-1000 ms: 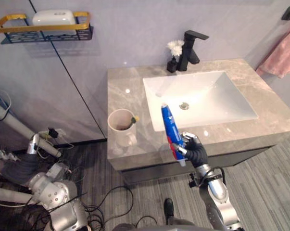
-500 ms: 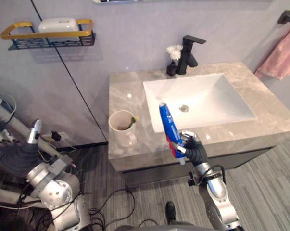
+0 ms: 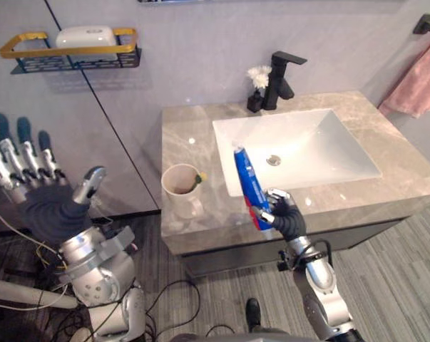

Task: Organize washtable

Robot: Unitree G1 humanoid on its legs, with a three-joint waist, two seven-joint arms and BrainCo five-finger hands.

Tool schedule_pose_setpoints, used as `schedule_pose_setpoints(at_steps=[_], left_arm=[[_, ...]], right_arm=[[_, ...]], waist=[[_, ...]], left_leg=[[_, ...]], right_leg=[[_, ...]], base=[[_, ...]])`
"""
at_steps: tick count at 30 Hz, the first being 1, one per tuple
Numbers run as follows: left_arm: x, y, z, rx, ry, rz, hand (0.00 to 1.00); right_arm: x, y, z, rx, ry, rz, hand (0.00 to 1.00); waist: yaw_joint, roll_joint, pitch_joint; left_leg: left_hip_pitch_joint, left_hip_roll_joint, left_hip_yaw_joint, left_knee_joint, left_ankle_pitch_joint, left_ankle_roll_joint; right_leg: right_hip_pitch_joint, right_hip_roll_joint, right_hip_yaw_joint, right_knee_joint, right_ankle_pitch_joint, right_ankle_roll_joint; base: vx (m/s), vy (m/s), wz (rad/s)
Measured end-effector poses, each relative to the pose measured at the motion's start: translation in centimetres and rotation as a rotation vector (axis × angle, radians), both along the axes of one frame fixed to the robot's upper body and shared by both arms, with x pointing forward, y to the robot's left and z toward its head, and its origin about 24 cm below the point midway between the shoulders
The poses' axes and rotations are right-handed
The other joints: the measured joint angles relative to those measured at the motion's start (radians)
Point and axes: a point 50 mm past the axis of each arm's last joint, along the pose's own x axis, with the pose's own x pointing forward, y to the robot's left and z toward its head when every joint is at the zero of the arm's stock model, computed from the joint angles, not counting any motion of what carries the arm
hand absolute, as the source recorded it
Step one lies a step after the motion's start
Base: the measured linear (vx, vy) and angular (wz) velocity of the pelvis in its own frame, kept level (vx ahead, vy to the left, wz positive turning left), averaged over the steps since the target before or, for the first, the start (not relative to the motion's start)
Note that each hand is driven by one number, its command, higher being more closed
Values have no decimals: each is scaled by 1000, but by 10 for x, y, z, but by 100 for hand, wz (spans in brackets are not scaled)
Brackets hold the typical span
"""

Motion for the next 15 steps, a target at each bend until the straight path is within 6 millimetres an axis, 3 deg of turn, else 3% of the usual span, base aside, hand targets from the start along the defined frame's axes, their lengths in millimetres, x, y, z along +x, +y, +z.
schedule_pose_setpoints(at_steps=[15], left_arm=[[9,-20,10,-27,-114,-262,0]], right_arm=[[6,1,8,38,-31,5,100]], waist=[[-2,10,-5]], left_leg=[[1,1,6,1,-1,-1]], right_leg=[[-2,8,6,0,0,0]], base=[[0,0,0]])
